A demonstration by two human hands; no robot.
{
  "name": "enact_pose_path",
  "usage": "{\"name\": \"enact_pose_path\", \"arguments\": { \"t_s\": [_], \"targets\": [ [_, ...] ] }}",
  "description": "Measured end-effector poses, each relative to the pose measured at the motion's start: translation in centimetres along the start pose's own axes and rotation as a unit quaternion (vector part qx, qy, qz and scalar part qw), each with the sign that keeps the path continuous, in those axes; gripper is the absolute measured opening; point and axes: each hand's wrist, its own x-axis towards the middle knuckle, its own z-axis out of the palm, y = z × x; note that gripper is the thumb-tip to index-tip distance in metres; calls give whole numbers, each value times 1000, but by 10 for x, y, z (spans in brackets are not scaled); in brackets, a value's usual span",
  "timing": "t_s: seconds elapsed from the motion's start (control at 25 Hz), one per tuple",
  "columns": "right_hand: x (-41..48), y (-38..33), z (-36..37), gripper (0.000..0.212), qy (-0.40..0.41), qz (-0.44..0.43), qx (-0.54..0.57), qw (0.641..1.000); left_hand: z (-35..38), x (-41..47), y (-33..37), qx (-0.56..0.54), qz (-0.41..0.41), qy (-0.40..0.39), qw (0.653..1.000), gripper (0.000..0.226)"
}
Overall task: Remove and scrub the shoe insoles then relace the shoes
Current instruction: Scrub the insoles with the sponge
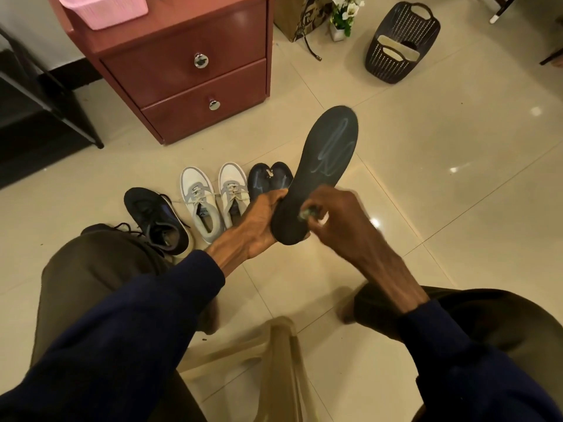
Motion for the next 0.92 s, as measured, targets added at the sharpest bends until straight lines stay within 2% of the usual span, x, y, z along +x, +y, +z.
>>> {"name": "enact_pose_path", "arguments": {
  "t_s": [0.04,0.12,0.16,0.24,0.28,0.32,0.44,0.52,0.56,0.64,0.68,0.72,0.84,0.92],
  "targets": [
    [2,11,-5,18,61,31,-17,997,1,-1,1,6,-1,-15,1000,32],
    [2,7,-5,21,109,49,-28,993,3,-3,3,9,2,-24,1000,34],
    [0,-5,0,21,84,18,-13,996,4,-3,3,5,5,-15,1000,31],
    [-7,-28,9,18,-26,-53,38,998,1,-1,1,-2,7,7,1000,25],
    [-7,-29,8,19,-68,-60,49,995,0,-1,0,-2,6,14,1000,23],
    [-4,-23,3,19,-74,-48,46,995,0,-1,0,-3,5,16,1000,24],
    [4,10,-6,17,81,36,-14,996,0,0,1,2,1,-28,1000,38],
    [3,-1,0,16,133,33,-26,990,1,-2,2,5,1,-27,1000,40],
    [2,-16,6,15,106,1,0,994,0,-2,2,5,0,-15,1000,34],
    [-3,-35,15,13,-13,-62,59,996,-4,-2,1,3,-12,12,1000,23],
    [-3,-34,12,14,-57,-67,69,994,-6,-1,-1,1,-15,15,1000,22],
    [-1,-27,7,16,-61,-53,62,995,-7,-2,-1,0,-18,4,1000,24],
    [5,8,-9,16,98,47,-4,994,-3,-5,-1,5,-26,-46,999,42],
    [5,1,-8,15,134,40,-13,990,-1,-6,2,0,-27,-49,998,44]
  ]
}}
